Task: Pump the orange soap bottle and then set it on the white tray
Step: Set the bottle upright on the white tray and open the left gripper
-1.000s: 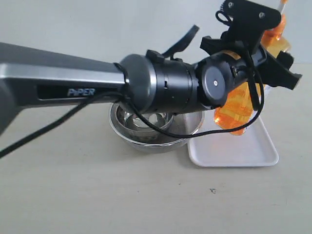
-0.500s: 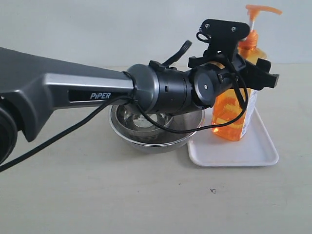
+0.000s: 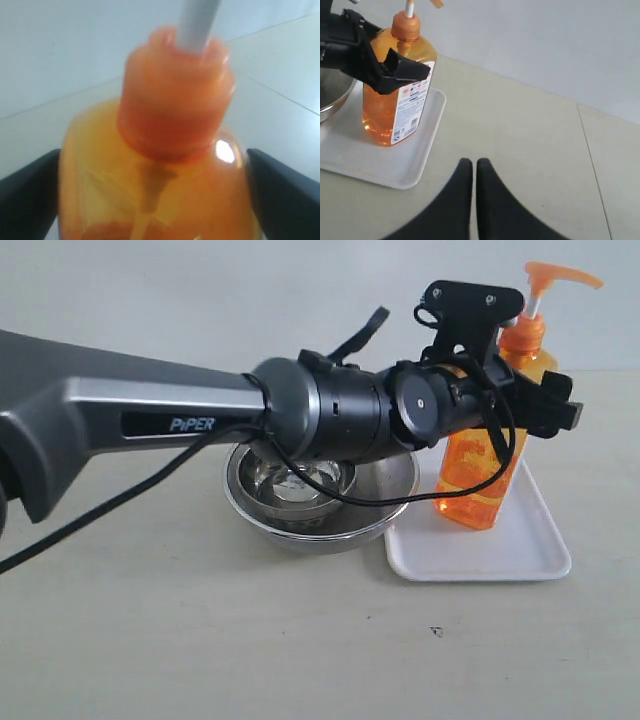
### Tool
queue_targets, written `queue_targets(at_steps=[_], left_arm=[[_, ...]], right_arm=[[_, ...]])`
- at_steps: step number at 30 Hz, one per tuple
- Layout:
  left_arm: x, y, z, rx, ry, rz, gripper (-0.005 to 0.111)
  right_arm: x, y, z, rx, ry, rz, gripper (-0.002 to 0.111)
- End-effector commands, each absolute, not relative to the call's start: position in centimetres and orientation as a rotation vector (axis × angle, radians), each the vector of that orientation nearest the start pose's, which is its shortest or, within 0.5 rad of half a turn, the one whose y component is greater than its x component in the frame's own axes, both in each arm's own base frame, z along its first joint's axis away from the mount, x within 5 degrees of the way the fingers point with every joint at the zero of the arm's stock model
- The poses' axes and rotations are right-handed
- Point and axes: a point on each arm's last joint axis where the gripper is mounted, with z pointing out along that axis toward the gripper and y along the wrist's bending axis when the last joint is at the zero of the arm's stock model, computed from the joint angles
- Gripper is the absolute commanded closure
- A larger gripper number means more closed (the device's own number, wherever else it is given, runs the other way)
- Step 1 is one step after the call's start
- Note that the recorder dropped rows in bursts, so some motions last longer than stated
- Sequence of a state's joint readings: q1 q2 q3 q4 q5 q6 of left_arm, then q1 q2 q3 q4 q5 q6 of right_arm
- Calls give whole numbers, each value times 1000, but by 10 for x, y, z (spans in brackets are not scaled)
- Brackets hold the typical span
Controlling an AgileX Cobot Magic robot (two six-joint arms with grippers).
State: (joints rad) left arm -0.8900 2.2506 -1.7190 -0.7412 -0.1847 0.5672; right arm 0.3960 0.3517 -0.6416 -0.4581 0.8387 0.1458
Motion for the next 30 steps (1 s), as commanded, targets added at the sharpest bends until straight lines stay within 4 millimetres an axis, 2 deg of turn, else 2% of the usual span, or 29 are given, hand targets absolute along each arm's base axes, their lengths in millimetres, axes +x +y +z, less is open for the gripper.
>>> queue_targets(at_steps=[1,7,11,15,17,21,22,24,26,27,28,30], left_arm=[[333,-400,245,670,1748,-608,20],[325,-396,271,714,1719,-629,20],[314,-394,280,884,1731,-637,20],[304,-388,280,1058,1793,-668,20],[305,-376,280,1124,1874,-711,20],[325,-337,276,1180,2047,-757,21],[332,-322,273,1214,2099,-764,24],[341,-303,271,1271,2126,-798,39],[347,-290,274,1287,2097,-896,72],[352,-284,277,1244,2090,-963,97],[353,-282,279,1226,2078,-982,101],[357,-278,281,1248,2029,-968,100]], right_arm=[[59,-9,336,-332,1912,-200,108],[59,-10,336,-330,1916,-221,108],[59,-11,336,-332,1913,-235,108],[59,-11,336,-332,1913,-235,108],[59,-11,336,-324,1915,-231,108],[59,-9,335,-272,1933,-165,108],[60,-7,334,-236,1945,-105,108],[64,-1,335,-202,1947,-17,108],[74,8,335,-214,1948,32,108],[85,13,336,-215,1950,56,108],[92,17,336,-214,1948,71,108],[116,30,332,-233,1955,91,108]])
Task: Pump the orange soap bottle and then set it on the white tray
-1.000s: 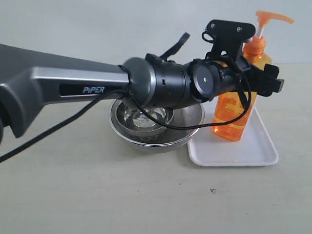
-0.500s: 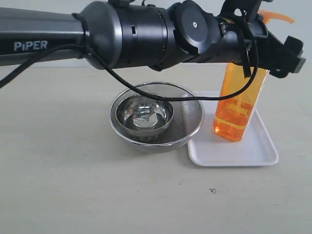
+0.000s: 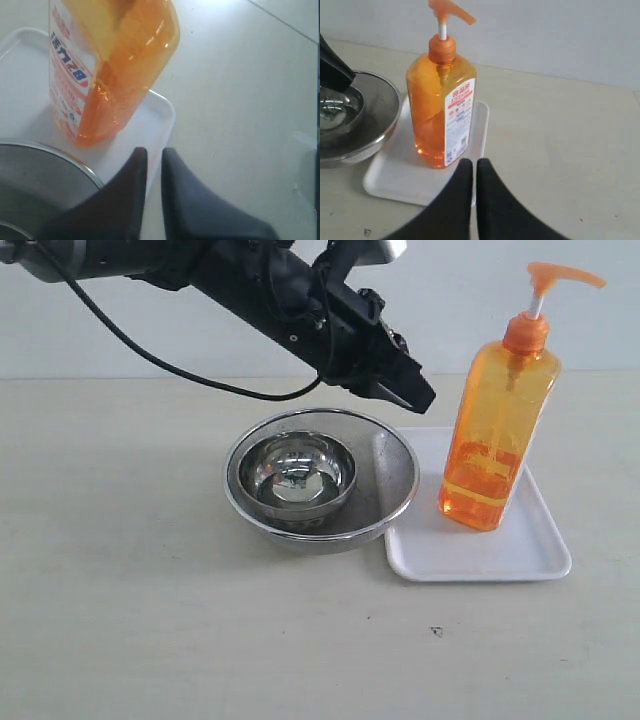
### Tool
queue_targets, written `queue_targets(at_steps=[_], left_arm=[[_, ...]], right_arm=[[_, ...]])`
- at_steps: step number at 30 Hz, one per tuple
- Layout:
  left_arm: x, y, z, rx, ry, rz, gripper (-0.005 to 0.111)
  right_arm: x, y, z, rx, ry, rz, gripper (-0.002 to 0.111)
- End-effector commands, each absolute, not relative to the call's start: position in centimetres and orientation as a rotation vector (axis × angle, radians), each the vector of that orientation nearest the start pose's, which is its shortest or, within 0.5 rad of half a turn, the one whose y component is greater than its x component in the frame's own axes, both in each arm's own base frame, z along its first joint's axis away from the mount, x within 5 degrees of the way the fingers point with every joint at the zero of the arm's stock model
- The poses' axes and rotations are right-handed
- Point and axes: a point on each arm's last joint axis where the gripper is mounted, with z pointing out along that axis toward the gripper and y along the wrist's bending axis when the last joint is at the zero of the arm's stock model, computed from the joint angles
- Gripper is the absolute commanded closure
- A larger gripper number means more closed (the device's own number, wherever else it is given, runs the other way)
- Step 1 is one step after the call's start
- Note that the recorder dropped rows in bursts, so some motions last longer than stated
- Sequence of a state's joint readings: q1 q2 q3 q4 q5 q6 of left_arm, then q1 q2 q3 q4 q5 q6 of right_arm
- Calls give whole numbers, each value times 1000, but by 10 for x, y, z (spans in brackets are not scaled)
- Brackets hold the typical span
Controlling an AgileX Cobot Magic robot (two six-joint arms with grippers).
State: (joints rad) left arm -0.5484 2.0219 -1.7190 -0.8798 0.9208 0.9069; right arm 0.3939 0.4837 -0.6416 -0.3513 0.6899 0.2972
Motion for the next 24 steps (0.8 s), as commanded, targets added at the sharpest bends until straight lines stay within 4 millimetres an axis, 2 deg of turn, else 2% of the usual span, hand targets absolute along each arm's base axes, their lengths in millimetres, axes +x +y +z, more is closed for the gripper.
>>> queue_targets(at_steps=[1,6,9,14,17,21,24], left_arm=[[359,-279,279,1239,2025,-954,100],[370,-278,282,1138,1994,-864,100],[378,-277,278,1112,1973,-780,101],[390,-279,258,1090,1981,-715,102],[398,-281,241,1094,1982,-678,102],[404,-286,216,1171,1945,-657,102],[408,-291,204,1159,1892,-689,102]], right_arm=[[134,36,327,-233,1975,82,108],[181,45,307,-117,2013,2,108],[200,46,299,-51,1991,-53,108],[218,38,286,48,1985,-112,108],[226,18,263,197,2017,-104,108],[230,0,229,339,2109,57,108],[241,-2,218,239,2186,52,108]])
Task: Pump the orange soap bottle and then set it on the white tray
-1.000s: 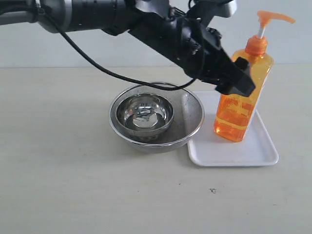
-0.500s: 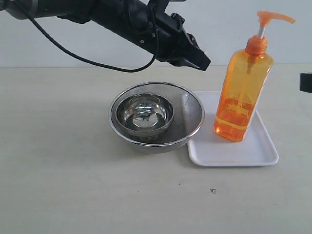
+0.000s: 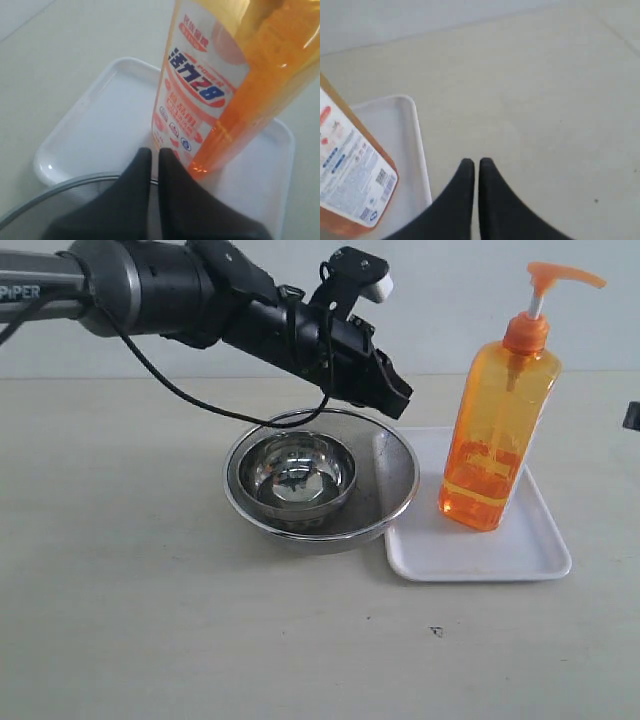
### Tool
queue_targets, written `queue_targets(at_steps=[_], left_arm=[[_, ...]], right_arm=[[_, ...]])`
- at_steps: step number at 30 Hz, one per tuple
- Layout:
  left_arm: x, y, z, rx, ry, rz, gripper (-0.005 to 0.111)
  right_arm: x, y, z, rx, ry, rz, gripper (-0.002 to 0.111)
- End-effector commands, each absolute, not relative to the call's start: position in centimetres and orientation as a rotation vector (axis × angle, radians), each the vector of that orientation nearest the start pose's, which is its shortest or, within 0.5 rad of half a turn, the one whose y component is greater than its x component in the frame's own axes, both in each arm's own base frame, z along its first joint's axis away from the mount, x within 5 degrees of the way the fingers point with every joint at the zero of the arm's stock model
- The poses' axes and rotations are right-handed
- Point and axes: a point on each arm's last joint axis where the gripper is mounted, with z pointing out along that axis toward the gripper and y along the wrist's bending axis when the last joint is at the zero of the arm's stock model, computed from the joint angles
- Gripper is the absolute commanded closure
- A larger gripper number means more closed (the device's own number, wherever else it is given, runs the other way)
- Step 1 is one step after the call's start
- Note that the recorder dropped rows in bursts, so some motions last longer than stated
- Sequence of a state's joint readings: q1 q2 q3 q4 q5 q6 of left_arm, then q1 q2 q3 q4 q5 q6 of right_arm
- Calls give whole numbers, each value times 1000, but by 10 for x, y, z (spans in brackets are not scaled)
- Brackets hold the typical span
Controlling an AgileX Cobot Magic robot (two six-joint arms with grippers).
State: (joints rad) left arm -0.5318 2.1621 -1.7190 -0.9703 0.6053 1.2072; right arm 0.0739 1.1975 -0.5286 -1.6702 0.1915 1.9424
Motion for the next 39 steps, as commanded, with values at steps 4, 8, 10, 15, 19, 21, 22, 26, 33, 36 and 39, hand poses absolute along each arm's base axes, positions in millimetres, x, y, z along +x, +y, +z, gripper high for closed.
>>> queue_targets(at_steps=[4,8,10,15,19,21,22,26,33,36,39], left_arm=[[412,-298,197,1108,1838,-767,102],[413,-299,198,1108,1797,-769,102],[413,-299,197,1130,1772,-753,102],[413,-300,197,1126,1765,-764,102],[409,-303,199,1166,1711,-803,102],[409,-304,200,1152,1706,-822,102],[408,-304,201,1144,1704,-840,102],[405,-307,201,1152,1699,-859,102],[393,-323,201,1196,1674,-871,102],[392,-325,201,1202,1670,-879,102],[391,-325,201,1205,1669,-894,102]], right_arm=[[263,8,216,21,2232,81,108],[287,9,225,-87,2203,28,108],[300,13,231,-194,2179,40,108],[325,23,238,-350,2134,94,108],[330,24,241,-409,2110,69,108],[330,24,241,-415,2109,63,108],[330,24,241,-415,2109,63,108],[329,25,242,-457,2097,59,108],[328,32,243,-510,2074,137,108],[328,32,243,-519,2071,132,108],[328,32,243,-535,2066,127,108]])
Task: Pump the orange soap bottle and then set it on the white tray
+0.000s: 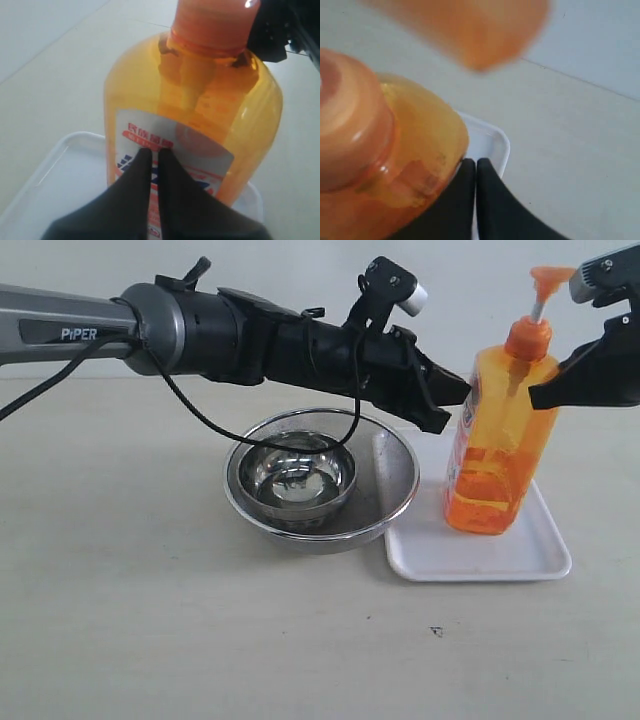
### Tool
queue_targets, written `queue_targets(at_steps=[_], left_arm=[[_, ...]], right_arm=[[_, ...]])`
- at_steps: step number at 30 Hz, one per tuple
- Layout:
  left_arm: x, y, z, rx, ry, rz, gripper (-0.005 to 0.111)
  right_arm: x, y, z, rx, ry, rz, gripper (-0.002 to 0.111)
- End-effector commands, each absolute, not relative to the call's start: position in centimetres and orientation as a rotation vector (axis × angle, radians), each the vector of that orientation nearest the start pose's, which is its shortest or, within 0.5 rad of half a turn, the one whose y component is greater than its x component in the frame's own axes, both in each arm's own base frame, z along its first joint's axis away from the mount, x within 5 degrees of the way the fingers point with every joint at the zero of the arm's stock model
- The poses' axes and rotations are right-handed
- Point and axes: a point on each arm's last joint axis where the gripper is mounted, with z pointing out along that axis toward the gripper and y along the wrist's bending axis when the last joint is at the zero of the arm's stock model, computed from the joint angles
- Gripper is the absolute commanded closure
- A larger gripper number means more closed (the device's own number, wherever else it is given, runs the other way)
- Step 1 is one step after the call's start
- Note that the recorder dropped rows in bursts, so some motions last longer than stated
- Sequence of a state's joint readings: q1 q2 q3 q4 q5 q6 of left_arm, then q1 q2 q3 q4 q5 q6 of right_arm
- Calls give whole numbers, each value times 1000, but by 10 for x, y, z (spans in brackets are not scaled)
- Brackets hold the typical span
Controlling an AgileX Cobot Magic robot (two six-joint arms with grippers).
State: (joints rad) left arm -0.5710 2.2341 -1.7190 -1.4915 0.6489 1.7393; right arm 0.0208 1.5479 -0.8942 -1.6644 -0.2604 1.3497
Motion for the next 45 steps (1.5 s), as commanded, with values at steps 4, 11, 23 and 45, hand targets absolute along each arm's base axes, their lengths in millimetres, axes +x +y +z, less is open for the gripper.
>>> queue_targets(at_steps=[4,11,23,45], left_arm=[[390,-325,201,1203,1672,-906,102],[390,-325,201,1189,1687,-923,102],[388,-326,202,1177,1703,-970,102],[424,-238,255,1010,1855,-701,102]], right_arm=[[328,32,243,-537,2065,129,108],[328,32,243,-540,2064,127,108],[328,32,243,-549,2062,119,108],[245,4,275,-219,1992,-119,108]])
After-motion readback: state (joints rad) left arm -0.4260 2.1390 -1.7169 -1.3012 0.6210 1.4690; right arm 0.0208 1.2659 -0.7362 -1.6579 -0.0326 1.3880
